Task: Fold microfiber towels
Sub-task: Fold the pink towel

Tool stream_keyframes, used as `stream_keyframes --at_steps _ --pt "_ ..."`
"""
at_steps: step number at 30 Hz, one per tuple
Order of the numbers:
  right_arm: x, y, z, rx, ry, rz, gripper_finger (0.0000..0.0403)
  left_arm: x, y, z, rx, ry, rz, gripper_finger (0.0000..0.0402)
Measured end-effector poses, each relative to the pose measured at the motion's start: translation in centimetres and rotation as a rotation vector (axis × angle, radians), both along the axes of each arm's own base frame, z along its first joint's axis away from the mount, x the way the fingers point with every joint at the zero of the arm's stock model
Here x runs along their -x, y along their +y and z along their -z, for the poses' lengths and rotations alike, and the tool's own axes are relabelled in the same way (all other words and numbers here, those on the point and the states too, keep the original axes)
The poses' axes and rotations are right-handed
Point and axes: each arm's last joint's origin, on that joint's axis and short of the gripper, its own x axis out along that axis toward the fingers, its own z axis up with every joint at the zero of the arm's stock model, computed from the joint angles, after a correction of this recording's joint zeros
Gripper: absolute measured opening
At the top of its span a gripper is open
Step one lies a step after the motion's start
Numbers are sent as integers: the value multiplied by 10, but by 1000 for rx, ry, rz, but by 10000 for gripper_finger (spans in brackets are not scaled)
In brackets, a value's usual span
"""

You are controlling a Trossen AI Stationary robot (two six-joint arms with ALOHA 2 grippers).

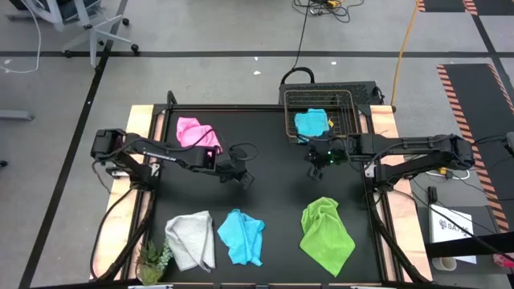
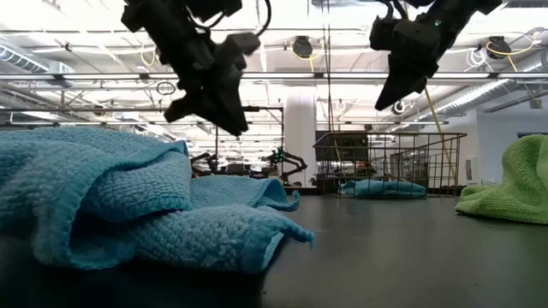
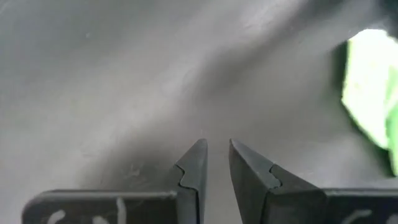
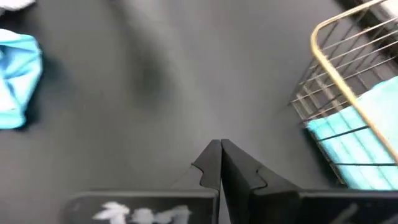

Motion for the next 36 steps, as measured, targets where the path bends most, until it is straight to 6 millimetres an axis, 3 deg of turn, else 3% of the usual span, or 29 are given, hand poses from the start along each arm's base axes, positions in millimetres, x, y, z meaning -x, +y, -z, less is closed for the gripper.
stream_keyframes --at_steps 12,20,24,36 --pt "-5 8 -43 19 184 -14 0 31 5 -43 -123 -70 -96 67" --pt "-13 25 -22 -21 364 -2 0 35 6 -43 -136 -38 -104 67" --pt "-19 27 -11 -22 371 -5 0 46 6 -34 -121 100 -137 67" --pt "-42 17 -14 -7 136 0 0 79 23 -23 -141 416 -350 67"
